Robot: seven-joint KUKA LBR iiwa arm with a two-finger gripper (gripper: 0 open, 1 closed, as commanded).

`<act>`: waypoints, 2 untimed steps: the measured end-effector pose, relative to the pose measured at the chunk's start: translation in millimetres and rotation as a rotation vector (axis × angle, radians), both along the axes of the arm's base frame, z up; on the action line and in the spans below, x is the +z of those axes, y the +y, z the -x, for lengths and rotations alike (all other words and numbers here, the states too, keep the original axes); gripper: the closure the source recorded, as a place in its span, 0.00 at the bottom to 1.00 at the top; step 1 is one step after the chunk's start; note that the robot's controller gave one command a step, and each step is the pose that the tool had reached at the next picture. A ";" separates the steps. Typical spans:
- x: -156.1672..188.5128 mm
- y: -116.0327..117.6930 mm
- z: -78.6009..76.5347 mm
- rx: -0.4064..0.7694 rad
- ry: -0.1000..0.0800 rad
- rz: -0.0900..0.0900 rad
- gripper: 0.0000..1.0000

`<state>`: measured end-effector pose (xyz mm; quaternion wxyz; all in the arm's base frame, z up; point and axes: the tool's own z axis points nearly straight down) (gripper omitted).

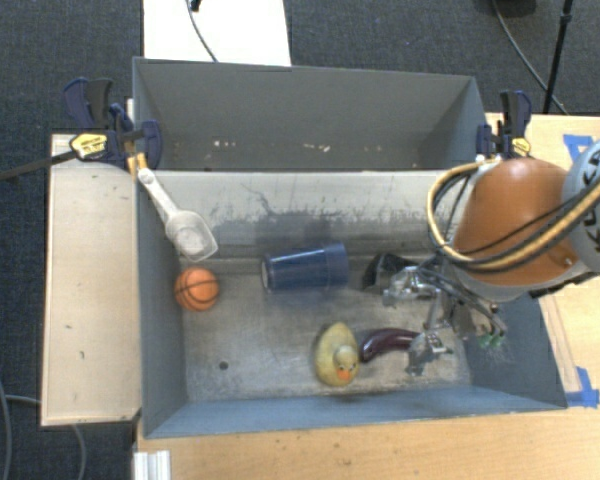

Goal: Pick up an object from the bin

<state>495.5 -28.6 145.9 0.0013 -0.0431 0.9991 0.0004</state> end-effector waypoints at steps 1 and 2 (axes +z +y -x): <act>-70.6 -25.7 -27.7 0.079 -0.003 0.001 0.00; -72.9 -12.2 -11.4 -0.014 -0.009 0.002 1.00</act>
Offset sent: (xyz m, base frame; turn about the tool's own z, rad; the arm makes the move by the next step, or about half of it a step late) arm 0.0081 -0.0114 -0.0759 0.0119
